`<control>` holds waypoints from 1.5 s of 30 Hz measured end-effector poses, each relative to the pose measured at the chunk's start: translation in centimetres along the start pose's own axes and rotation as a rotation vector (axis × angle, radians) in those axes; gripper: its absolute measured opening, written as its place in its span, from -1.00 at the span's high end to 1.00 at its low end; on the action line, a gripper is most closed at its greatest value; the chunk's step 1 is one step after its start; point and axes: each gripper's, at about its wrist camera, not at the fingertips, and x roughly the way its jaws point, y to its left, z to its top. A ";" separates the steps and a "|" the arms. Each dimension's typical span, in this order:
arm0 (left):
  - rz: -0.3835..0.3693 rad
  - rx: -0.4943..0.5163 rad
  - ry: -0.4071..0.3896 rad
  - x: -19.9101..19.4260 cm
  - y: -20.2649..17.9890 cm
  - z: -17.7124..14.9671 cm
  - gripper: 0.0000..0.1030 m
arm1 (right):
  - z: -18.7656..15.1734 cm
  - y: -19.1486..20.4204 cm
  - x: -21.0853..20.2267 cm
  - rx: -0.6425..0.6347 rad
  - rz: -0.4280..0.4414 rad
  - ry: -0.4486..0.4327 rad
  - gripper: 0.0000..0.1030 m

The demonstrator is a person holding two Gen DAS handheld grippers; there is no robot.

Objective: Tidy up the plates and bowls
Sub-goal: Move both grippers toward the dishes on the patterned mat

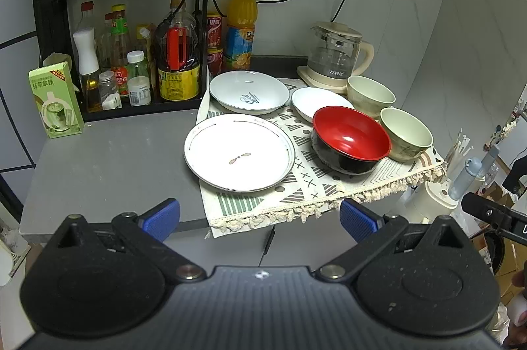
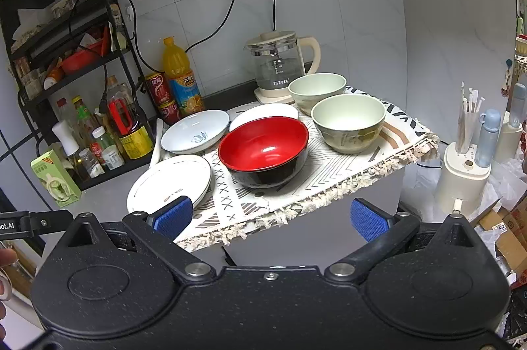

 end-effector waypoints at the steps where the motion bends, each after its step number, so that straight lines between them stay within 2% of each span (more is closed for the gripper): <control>1: 0.000 -0.001 0.000 0.0 0.0 0.0 -0.98 | 0.1 -0.1 0.0 -0.001 0.000 0.000 -1.00; 16: 0.005 -0.004 -0.005 -0.2 -0.9 -0.1 -0.99 | 0.4 0.0 -0.5 -0.024 -0.004 -0.013 -1.00; 25: 0.006 -0.006 -0.040 -1.2 -0.8 0.2 -0.98 | 0.6 0.7 -0.9 -0.056 0.015 -0.015 -1.00; 45: 0.019 -0.010 -0.035 -1.4 -0.2 0.2 -0.99 | 1.0 2.4 -0.7 -0.098 0.034 0.004 -1.00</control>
